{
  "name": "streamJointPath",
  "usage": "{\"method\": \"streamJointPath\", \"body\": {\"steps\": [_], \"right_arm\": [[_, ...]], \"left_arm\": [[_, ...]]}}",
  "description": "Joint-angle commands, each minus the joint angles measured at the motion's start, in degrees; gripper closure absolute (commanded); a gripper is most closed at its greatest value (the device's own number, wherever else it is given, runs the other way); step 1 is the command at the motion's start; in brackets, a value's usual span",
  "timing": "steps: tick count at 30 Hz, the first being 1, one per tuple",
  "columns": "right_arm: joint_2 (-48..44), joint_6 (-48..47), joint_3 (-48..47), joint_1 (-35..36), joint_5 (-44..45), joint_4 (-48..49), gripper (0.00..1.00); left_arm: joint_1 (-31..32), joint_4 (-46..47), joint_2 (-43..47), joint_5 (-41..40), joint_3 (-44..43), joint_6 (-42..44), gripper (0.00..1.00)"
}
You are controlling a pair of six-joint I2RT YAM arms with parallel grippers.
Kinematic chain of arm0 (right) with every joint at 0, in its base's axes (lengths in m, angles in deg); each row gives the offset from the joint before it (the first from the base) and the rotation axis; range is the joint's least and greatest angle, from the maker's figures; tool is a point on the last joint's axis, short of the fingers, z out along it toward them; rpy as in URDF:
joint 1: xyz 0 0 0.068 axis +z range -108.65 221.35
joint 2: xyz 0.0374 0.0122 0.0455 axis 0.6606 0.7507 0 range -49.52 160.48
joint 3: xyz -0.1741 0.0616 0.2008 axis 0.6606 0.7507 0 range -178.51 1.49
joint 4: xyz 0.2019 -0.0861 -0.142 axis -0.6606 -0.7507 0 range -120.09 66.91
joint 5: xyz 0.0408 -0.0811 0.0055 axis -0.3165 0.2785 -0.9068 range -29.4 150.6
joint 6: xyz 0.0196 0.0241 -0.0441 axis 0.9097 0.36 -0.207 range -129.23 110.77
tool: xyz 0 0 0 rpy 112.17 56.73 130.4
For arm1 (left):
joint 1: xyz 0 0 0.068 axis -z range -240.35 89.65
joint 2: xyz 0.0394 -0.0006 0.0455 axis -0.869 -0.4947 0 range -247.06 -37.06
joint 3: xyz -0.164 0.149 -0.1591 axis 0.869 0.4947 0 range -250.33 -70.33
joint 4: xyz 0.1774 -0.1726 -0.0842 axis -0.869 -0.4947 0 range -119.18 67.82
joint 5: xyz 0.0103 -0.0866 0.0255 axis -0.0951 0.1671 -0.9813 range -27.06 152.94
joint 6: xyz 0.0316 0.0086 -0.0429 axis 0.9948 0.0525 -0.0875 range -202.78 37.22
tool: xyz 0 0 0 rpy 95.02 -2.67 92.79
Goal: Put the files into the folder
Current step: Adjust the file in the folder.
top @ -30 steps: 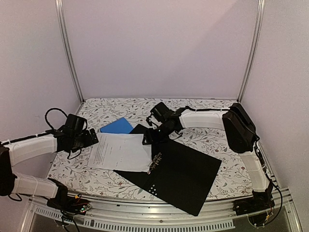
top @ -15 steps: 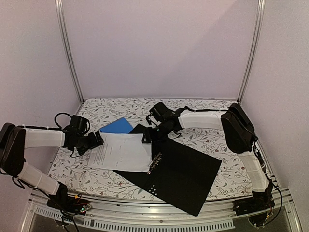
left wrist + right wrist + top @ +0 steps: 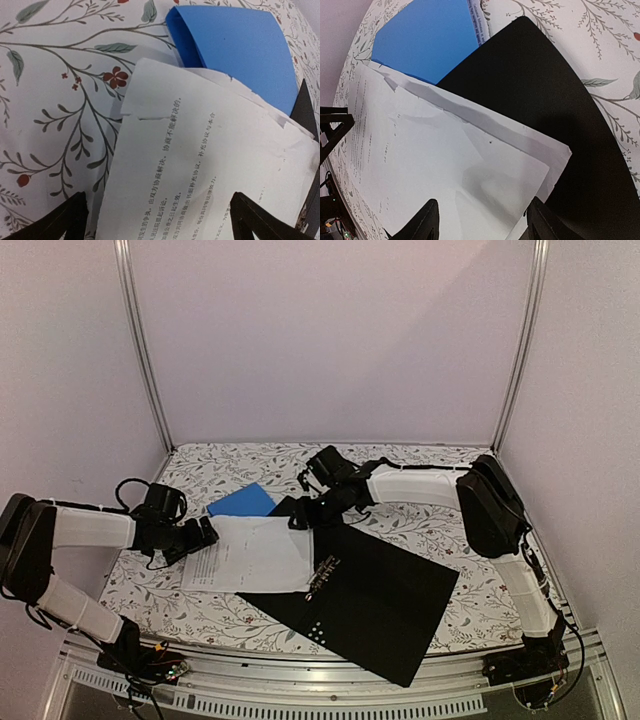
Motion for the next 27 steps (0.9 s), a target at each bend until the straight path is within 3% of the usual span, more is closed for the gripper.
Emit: {"method": "streamJointPath", "body": {"steps": [1, 16, 27], "right_arm": [[1.99, -0.59, -2.21, -0.27, 1.46, 0.53, 0.4], [1.86, -0.82, -2.46, -1.77, 3.22, 0.15, 0.4], [1.71, -1.64, -1.92, -1.81, 5.95, -3.93, 0.33]], "left_arm": [[-0.12, 1.21, -0.59, 1.86, 0.78, 0.75, 0.01], [0.08, 3.1, -1.7, 5.08, -1.77, 4.46, 0.01], [0.12, 3.1, -2.26, 5.19, -2.71, 3.89, 0.01]]}}
